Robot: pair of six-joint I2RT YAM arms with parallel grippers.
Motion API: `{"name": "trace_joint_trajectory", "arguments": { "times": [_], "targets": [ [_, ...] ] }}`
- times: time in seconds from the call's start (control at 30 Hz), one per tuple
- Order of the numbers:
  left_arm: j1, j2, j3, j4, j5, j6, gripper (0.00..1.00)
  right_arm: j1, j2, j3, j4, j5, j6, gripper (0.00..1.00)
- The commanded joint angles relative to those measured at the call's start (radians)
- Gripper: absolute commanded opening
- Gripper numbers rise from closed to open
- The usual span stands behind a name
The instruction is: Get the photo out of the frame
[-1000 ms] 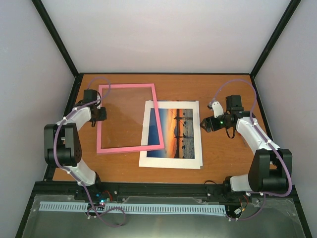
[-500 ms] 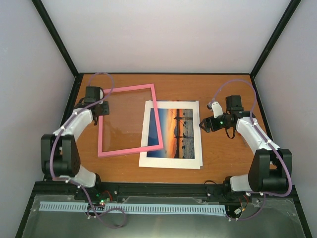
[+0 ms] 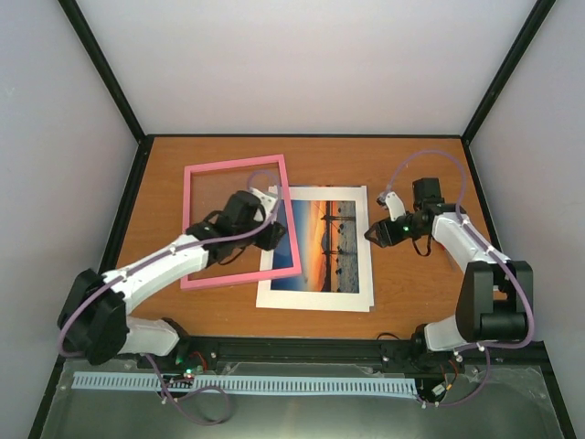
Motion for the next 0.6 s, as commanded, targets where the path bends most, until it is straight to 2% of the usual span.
{"name": "trace_joint_trajectory", "arguments": {
  "times": [0.0,0.1,0.4,0.57],
  "targets": [
    [-0.086,0.11,0.024,0.135,0.052,-0.048,0.5,0.002,0.028,0.003,-0.013,-0.023,-0.027,0.61],
    [-0.128,0.235,0.091,0.146,0.033,-0.048,0.5,0.004,0.04,-0.001,-0.012,-0.006,-0.038,0.61],
    [-0.132,0.606,0.357,0.179,0.029,-0.097,0.5,0.007,0.059,0.002,-0.034,0.008,-0.05,0.58],
    [-0.129,0.699,0.412,0.105,0.009,-0.121,0.5,0.006,0.041,-0.004,-0.039,0.015,-0.053,0.58]
  ]
}}
